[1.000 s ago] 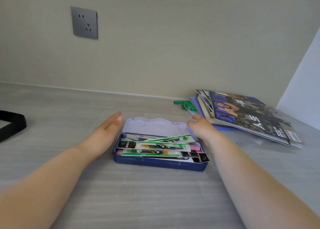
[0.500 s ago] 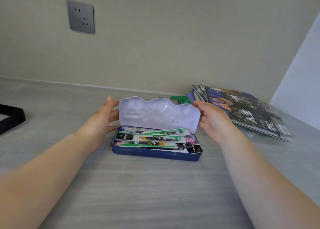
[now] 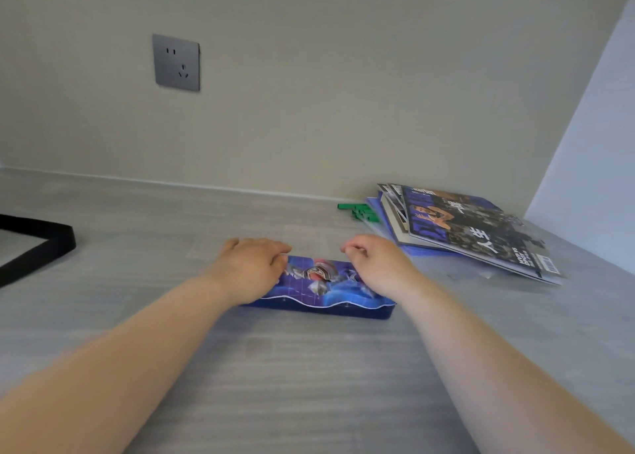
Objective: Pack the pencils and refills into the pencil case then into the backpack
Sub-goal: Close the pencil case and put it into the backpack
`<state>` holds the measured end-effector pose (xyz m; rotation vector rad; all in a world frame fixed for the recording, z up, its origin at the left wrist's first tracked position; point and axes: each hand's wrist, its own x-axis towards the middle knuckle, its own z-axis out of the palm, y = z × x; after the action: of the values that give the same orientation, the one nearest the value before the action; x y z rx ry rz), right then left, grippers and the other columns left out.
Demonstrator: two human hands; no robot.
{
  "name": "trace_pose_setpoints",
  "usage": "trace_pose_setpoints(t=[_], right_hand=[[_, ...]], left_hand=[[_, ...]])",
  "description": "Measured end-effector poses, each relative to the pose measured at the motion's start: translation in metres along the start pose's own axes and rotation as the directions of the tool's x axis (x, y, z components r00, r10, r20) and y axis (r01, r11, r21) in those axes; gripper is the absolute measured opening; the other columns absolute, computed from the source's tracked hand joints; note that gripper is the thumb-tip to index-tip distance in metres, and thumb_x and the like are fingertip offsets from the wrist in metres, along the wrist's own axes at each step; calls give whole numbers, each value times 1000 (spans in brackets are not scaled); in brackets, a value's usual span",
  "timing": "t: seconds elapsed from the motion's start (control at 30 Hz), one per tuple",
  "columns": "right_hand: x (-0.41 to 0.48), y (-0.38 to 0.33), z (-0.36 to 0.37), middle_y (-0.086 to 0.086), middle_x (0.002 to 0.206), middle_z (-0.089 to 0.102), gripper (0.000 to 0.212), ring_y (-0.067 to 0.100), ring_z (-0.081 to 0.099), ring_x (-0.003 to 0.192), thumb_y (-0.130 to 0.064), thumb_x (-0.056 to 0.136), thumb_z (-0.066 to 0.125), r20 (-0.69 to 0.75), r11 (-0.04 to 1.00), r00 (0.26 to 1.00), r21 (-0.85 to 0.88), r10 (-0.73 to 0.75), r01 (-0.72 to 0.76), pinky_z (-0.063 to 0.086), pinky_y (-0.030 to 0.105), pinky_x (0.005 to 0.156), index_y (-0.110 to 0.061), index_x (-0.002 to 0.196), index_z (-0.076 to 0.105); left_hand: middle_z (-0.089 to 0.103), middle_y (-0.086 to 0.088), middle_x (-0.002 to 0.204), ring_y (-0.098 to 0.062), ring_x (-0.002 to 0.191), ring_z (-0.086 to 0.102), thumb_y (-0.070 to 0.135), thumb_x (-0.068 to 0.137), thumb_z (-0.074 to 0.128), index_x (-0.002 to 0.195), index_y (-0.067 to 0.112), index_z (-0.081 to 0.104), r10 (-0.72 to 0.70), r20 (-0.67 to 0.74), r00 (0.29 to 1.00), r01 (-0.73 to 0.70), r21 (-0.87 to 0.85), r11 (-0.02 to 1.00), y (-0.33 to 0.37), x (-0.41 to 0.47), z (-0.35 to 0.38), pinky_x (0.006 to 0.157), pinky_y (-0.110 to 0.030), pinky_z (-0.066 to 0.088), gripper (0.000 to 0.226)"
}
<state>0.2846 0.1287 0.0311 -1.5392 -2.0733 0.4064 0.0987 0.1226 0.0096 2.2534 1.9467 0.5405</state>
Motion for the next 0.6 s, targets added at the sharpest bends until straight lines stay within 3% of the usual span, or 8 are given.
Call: trace_pose_setpoints(t=[0.07, 0.1, 0.17, 0.23, 0.3, 0.6], right_hand=[[5, -6, 4, 0, 68, 53, 37, 15, 47, 60, -33, 94, 26, 99, 997, 994, -69, 53, -46, 38, 27, 62, -19, 69, 50], [8, -7, 7, 6, 75, 59, 41, 18, 51, 67, -38, 94, 23, 165, 992, 982, -103, 95, -79, 40, 28, 66, -17, 76, 53], [13, -4, 15, 16, 110, 61, 49, 28, 55, 96, -44, 92, 19, 228, 966, 963, -242, 144, -88, 40, 36, 85, -13, 105, 55], [16, 0, 22, 15, 124, 55, 50, 32, 50, 110, -45, 91, 20, 206, 933, 968, -353, 146, -66, 36, 39, 89, -14, 115, 51], [18, 5, 26, 14, 126, 53, 47, 32, 47, 113, -45, 91, 22, 185, 925, 975, -376, 125, -47, 34, 38, 89, -16, 115, 50], [15, 13, 35, 14, 109, 60, 41, 33, 51, 100, -41, 90, 26, 7, 900, 1000, -435, -18, 19, 30, 36, 74, -11, 101, 53]], left_hand=[[38, 0, 148, -20, 136, 32, 26, 96, 27, 137, 25, 36, -58, 98, 994, 58, 7, 998, 2, 9, -1, 113, -34, 18, 42], [34, 0, 150, -20, 137, 30, 26, 96, 26, 138, 25, 33, -78, 144, 987, 77, 16, 997, 4, 13, -2, 114, -35, 18, 43], [34, 0, 150, -23, 136, 31, 29, 96, 24, 138, 26, 33, -93, 199, 976, 84, 52, 995, 8, 18, 0, 112, -36, 22, 43], [38, -1, 148, -25, 133, 35, 31, 96, 23, 136, 26, 37, -87, 195, 977, 72, 84, 994, 10, 19, 3, 108, -36, 27, 42], [40, 0, 147, -24, 132, 36, 31, 96, 22, 136, 27, 36, -66, 159, 985, 50, 103, 993, 10, 18, 5, 107, -35, 28, 42], [42, 3, 144, -18, 133, 34, 31, 94, 23, 137, 29, 33, -18, 61, 998, 6, 190, 982, 6, 17, 16, 116, -38, 13, 44]])
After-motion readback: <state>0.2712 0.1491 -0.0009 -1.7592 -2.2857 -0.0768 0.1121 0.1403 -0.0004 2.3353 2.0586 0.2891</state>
